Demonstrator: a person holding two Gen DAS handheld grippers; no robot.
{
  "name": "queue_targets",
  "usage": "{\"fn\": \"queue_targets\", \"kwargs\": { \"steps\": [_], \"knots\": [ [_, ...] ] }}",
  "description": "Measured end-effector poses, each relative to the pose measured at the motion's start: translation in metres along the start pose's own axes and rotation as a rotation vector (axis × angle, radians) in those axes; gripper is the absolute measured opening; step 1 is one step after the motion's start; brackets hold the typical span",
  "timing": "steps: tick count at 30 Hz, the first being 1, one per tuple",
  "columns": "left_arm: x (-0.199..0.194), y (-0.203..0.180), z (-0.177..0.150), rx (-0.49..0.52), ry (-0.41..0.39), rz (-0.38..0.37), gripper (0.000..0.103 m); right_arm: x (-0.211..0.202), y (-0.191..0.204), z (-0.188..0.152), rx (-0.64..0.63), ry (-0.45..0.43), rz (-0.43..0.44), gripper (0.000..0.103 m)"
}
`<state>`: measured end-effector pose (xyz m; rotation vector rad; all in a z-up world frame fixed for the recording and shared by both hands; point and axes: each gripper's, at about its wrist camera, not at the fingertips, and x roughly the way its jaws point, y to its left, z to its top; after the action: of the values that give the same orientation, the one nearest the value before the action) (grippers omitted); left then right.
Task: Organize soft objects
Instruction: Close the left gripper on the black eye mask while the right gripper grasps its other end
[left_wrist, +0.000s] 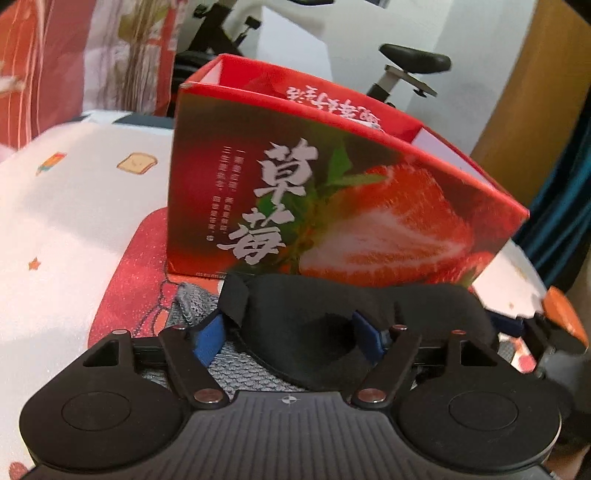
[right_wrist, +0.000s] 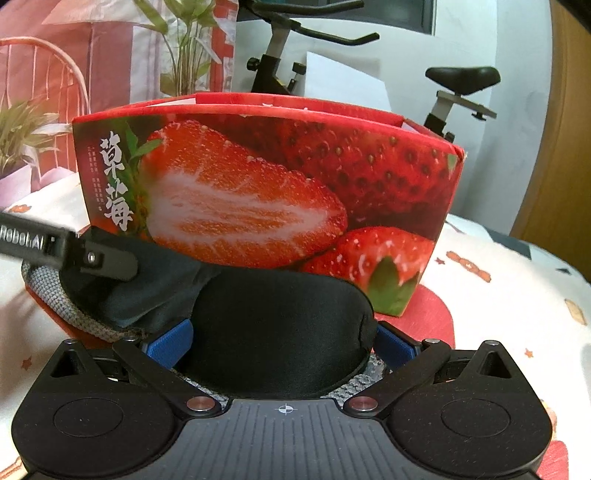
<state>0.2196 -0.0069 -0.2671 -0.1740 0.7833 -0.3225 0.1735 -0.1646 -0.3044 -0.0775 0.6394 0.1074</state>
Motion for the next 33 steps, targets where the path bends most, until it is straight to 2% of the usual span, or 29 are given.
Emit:
{"fn": "queue_targets", "kwargs": {
  "steps": [12, 20, 29, 33],
  "knots": [
    [0.0, 0.001, -0.007, 0.065, -0.013, -0.028, 0.081, 0.01, -0.024, 0.001, 0.133, 0.063, 0.103, 0.103],
    [0.001, -0.005, -0.01, 0.115, -0.023, -0.001, 0.081, 0.01, -0.025, 0.001, 0.144, 0.068, 0.107, 0.103],
    [-0.001, -0.009, -0.015, 0.144, -0.041, 0.017, 0.081, 0.005, -0.038, 0.002, 0.205, 0.056, 0.165, 0.103],
    [-0.001, -0.009, -0.014, 0.145, -0.038, 0.017, 0.081, -0.002, -0.044, 0.005, 0.246, 0.025, 0.19, 0.101]
  ]
}}
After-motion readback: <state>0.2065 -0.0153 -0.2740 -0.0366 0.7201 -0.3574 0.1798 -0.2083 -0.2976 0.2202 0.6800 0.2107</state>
